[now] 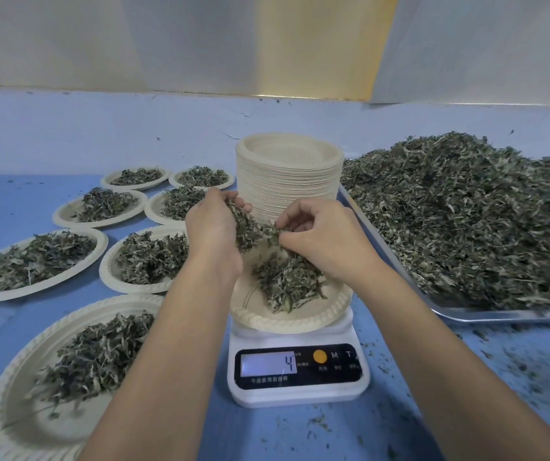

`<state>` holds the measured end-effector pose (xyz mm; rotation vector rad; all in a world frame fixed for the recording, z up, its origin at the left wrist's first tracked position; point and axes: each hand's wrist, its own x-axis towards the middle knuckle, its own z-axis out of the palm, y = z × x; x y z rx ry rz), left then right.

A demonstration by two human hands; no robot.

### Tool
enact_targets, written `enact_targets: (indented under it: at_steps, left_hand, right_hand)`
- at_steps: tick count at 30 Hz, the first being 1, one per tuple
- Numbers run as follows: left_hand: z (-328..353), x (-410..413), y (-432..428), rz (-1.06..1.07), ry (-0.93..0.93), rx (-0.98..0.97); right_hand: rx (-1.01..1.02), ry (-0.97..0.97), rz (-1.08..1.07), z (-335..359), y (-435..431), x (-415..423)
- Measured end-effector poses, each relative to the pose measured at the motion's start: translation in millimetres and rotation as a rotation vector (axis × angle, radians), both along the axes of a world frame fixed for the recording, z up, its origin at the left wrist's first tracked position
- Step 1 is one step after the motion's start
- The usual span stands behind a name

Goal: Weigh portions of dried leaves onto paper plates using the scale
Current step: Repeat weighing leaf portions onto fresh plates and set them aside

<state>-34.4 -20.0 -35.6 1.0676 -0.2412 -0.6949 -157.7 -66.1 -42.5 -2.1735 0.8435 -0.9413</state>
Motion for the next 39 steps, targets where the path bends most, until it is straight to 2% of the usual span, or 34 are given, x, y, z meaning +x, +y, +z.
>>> enact_targets:
  at_steps: [5, 7, 9, 13, 17, 21, 26, 32, 39]
  left_hand:
    - [1.3, 0.6, -1.4, -0.007, 0.019, -0.041]
    - [0.7, 1.3, -1.7, -0.012, 0.013, -0.04]
    - [0.4, 1.3, -1.8, -0.019, 0.014, -0.037]
    - [2.2, 0.2, -2.1, -0.019, 0.017, -0.042]
    - [5.7, -2.2, -2.9, -0.093, 0.118, -0.076]
    - [7.6, -5.2, -4.1, -0.118, 0.154, -0.104]
    - [5.4, -10.3, -5.0, -0.035, 0.093, -0.095]
    - [4.3, -14.4, -3.8, -0.014, 0.043, -0.045]
    - [4.7, -22.7, -3.8, -0.039, -0.008, -0.036]
  right_hand:
    - [-0.12, 0.224, 0.017, -3.2, 0.1, -0.4]
    - [-0.119, 0.247, 0.0, -4.4, 1.2, 1.0]
    - [-0.093, 0.179, -0.025, -3.5, 2.4, 2.2]
    - [-0.015, -0.081, -0.018, -0.4, 2.3, 3.9]
    - [0.161, -0.252, 0.093, 0.2, 2.0, 6.3]
    - [0.245, -0.258, 0.118, -0.4, 1.9, 8.5]
    - [0.296, -0.274, 0.104, -0.7, 3.2, 10.2]
    - [0.497, -0.357, 0.215, 2.5, 12.3, 13.4]
    - [0.351, -0.317, 0.169, -0.5, 15.7, 17.1]
